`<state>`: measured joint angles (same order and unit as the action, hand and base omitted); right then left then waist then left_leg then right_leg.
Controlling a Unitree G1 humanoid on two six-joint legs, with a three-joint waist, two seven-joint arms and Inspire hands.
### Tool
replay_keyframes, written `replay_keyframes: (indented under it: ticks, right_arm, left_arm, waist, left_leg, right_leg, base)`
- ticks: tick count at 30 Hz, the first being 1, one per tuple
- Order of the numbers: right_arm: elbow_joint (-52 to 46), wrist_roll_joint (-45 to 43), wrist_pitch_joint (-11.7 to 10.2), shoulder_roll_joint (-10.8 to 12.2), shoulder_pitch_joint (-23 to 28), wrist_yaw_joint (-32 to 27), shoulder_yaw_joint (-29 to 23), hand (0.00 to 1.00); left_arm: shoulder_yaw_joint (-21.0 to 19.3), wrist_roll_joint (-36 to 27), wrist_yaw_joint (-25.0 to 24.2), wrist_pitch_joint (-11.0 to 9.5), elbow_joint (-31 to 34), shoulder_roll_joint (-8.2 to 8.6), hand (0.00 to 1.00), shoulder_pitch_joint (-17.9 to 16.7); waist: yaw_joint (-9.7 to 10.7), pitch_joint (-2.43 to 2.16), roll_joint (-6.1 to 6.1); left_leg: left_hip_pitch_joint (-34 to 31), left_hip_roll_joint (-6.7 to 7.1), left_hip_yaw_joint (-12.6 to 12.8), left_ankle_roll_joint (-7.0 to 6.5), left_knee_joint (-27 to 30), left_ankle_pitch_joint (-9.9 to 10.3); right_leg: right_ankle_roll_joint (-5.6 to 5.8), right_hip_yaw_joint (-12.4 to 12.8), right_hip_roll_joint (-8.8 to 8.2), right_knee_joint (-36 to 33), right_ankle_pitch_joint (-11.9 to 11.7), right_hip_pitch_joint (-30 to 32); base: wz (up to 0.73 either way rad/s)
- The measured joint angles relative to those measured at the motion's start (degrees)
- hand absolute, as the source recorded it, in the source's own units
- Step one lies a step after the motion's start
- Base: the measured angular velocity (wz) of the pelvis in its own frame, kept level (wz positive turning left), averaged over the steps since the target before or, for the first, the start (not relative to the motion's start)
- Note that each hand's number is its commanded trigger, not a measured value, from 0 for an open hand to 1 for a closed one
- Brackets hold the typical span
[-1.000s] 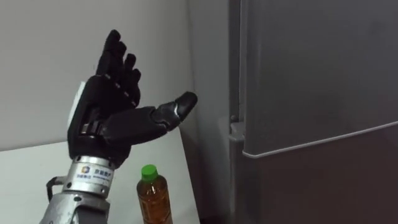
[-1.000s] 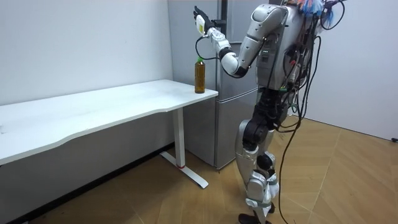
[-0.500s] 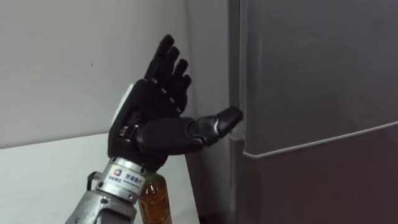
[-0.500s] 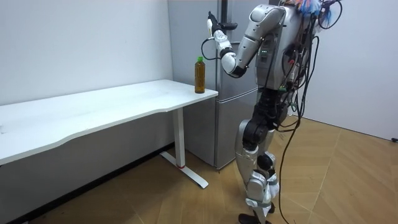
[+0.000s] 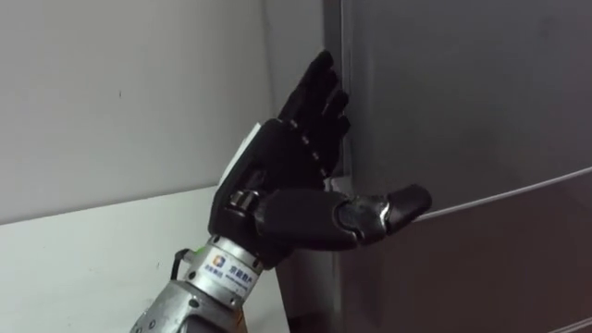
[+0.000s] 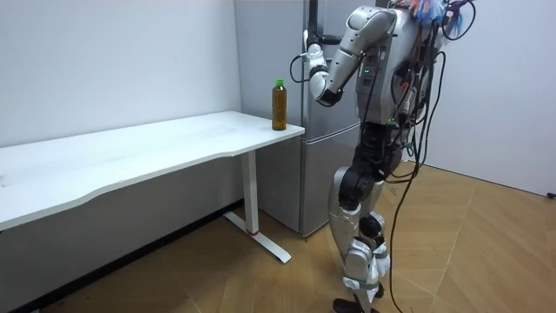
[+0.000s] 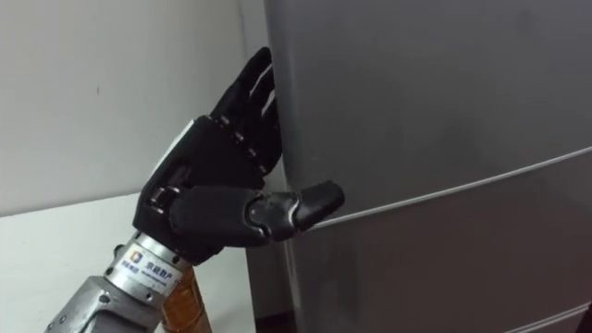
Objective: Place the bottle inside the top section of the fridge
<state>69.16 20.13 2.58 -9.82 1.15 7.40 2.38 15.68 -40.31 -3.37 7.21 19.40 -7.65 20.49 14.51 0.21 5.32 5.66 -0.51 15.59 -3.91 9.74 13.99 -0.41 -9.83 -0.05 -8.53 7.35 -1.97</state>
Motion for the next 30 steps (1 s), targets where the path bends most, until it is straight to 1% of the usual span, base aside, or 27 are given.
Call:
replay_keyframes:
  ticks: [6,7,8,9,10,12,19,20,21,23,25,28,29,30]
  right_arm:
    - [0.2,0.0,0.1,-0.6,-0.5,1.1,1.0,0.0]
    - [0.2,0.0,0.1,-0.7,-0.6,1.1,1.0,0.0]
    - [0.2,0.0,0.3,-0.7,-0.7,1.1,1.1,0.0]
    - [0.3,0.1,0.6,-0.8,-0.8,1.1,1.1,0.0]
    - [0.9,0.1,0.8,-0.9,-1.2,1.4,1.1,0.0]
    - [0.9,0.2,1.2,-1.0,-1.4,1.5,1.4,0.0]
    - [2.3,0.5,1.3,-1.3,-2.3,2.2,1.4,0.0]
    - [2.3,0.8,1.3,-1.3,-2.1,2.3,1.4,0.0]
    - [2.4,1.3,1.3,-1.3,-2.3,2.4,1.4,0.0]
    - [2.4,2.3,1.3,-1.4,-2.2,2.7,1.7,0.0]
    - [2.5,2.5,1.3,-1.6,-2.1,2.8,2.1,0.0]
    - [2.5,2.5,1.3,-1.7,-2.3,2.8,2.7,0.0]
    - [2.5,2.5,1.3,-1.8,-2.3,2.8,2.7,0.0]
    - [2.5,2.5,1.3,-1.8,-2.2,2.8,2.7,0.0]
  left_arm:
    - [0.4,0.0,-1.0,0.0,0.0,0.21,0.0,0.0]
    - [0.4,0.0,-1.0,0.0,0.0,0.29,0.14,0.0]
    - [0.5,0.0,-1.0,0.0,0.0,0.51,0.64,0.0]
    - [0.6,0.0,-1.0,0.0,0.0,0.6,0.8,0.0]
    - [0.7,0.0,-1.0,0.0,0.0,0.75,1.0,0.0]
    - [0.8,0.0,-1.0,0.0,0.0,1.01,1.0,0.0]
    - [0.9,0.1,-1.0,0.3,0.0,1.55,1.0,0.0]
    - [1.6,0.2,-1.1,-0.2,0.2,1.6,1.0,-0.1]
    - [1.7,1.3,-0.7,0.0,0.1,2.2,1.0,-0.1]
    - [1.3,2.9,-0.5,0.1,-0.2,2.71,1.0,0.0]
    - [1.3,2.9,-0.5,-0.1,-0.2,2.49,1.0,0.0]
    - [1.3,3.7,-0.5,-0.1,-0.3,2.68,1.0,0.0]
    - [1.3,3.9,-0.5,-0.1,-0.3,2.86,0.93,0.0]
    - [1.3,3.9,-0.5,-0.1,-0.4,2.91,0.8,0.0]
  waist:
    - [0.0,0.2,0.27]
    - [0.0,0.22,0.31]
    - [0.0,0.24,0.37]
    - [0.0,0.24,0.38]
    - [0.0,0.25,0.4]
    - [0.0,0.25,0.43]
    - [0.2,0.22,0.46]
    - [0.1,0.25,0.41]
    - [0.2,0.25,0.41]
    - [0.2,0.22,0.46]
    - [0.2,0.23,0.45]
    - [0.2,0.23,0.44]
    - [0.2,0.24,0.43]
    - [0.2,0.24,0.42]
  left_leg:
    - [-0.1,0.02,-0.2,-0.01,-0.1,0.0]
    - [-0.2,0.02,-0.2,-0.01,-0.1,0.0]
    - [-0.4,0.02,-0.4,-0.01,-0.1,0.0]
    - [-0.4,0.02,-0.4,-0.01,-0.1,0.0]
    - [-0.4,0.02,-0.4,-0.01,-0.1,0.0]
    - [-0.4,0.02,-0.3,-0.01,-0.1,0.0]
    - [-0.7,0.06,-0.2,0.0,-0.1,0.0]
    - [-0.8,0.06,-0.1,0.0,0.0,0.0]
    - [-1.0,0.07,0.0,0.0,0.0,0.0]
    - [-1.0,0.07,0.0,0.01,0.0,0.0]
    - [-1.0,0.03,0.0,0.06,0.1,0.0]
    - [-1.0,0.03,0.0,0.08,0.1,-0.1]
    - [-1.0,0.03,0.0,0.08,0.1,-0.1]
    - [-1.0,0.03,0.0,0.07,0.1,-0.1]
  right_leg:
    - [0.02,-0.3,-0.04,0.0,0.0,0.0]
    - [0.02,-0.3,-0.04,0.0,0.0,0.0]
    - [0.02,-0.5,-0.05,0.1,0.0,0.0]
    - [0.02,-0.5,-0.04,0.1,0.0,0.0]
    - [0.02,-0.5,-0.04,0.1,0.0,0.0]
    - [0.02,-0.5,-0.04,0.3,0.0,0.0]
    - [0.07,-0.6,-0.05,0.8,0.0,0.0]
    - [0.07,-0.8,-0.08,0.8,0.0,0.0]
    - [0.07,-1.0,-0.14,0.8,0.0,0.1]
    - [0.08,-1.1,-0.14,0.8,0.0,0.0]
    - [0.05,-1.1,-0.13,0.9,0.0,0.0]
    - [0.04,-1.2,-0.16,0.9,0.0,0.0]
    - [0.04,-1.2,-0.16,0.9,0.0,0.0]
    - [0.04,-1.2,-0.16,0.9,0.0,0.0]
  base:
    - [0.02]
    - [0.05]
    - [0.04]
    - [0.04]
    - [0.0]
    - [0.0]
    - [0.02]
    - [0.11]
    - [0.11]
    - [0.04]
    - [0.0]
    - [0.01]
    - [0.0]
    - [0.0]
